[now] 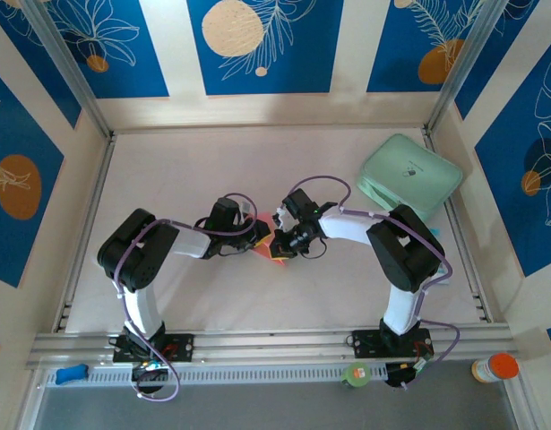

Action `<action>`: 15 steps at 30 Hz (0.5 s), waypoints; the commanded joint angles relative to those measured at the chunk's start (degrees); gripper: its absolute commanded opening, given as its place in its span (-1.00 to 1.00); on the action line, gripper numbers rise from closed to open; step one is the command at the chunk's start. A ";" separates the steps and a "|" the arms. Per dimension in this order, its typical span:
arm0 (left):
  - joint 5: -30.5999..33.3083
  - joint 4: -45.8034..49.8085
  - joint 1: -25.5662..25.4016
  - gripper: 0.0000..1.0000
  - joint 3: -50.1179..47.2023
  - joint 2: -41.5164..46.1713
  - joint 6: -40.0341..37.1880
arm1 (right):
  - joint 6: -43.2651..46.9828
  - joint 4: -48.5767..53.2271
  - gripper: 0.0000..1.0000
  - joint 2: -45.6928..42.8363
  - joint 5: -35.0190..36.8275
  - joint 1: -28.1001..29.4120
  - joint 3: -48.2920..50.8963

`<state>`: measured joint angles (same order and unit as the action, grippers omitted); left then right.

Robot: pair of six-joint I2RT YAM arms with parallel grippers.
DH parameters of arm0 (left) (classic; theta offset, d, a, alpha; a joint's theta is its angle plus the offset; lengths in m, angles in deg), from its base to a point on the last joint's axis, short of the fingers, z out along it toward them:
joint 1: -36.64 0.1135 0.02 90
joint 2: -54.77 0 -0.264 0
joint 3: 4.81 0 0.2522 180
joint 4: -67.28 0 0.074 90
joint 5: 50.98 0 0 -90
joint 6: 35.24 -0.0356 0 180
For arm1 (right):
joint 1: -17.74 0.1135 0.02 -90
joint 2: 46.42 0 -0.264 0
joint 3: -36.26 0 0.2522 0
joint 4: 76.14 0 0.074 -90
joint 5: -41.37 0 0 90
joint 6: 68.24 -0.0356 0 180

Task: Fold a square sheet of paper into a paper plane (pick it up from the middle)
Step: Fourth fold the wing at the center of the table.

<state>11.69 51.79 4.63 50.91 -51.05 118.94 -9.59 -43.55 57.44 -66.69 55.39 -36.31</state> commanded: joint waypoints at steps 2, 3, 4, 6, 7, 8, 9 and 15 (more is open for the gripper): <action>3.53 7.48 -0.31 -0.46 -0.65 -1.40 -1.52 | -0.85 -0.19 -0.91 1.33 0.01 -0.48 0.49; 3.66 7.63 -0.26 -0.46 -0.65 -1.40 -1.46 | -0.83 -0.16 -0.91 1.35 0.04 -0.56 0.58; 3.69 7.72 -0.32 -0.46 -0.70 -1.36 -1.46 | -0.98 -0.03 -0.91 1.44 0.22 -0.63 0.69; 3.82 8.06 -0.33 -0.46 -0.65 -1.40 -1.50 | -0.99 0.06 -0.91 1.52 0.47 -0.72 1.01; 3.91 8.31 -0.27 -0.46 -0.59 -1.36 -1.56 | -1.06 0.15 -0.91 1.46 0.65 -0.73 1.14; 3.91 8.41 -0.29 -0.46 -0.56 -1.40 -1.56 | -0.94 0.24 -0.91 1.44 0.75 -0.79 1.23; 4.00 8.64 -0.29 -0.46 -0.51 -1.41 -1.57 | -0.92 0.32 -0.91 1.45 0.83 -0.83 1.40; 4.39 9.69 -0.26 -0.46 -0.38 -1.58 -1.60 | -0.94 0.51 -0.91 1.40 1.28 -1.09 2.09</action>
<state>11.93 53.27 4.60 51.54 -51.05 118.81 -10.05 -43.74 58.11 -65.53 54.60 -35.04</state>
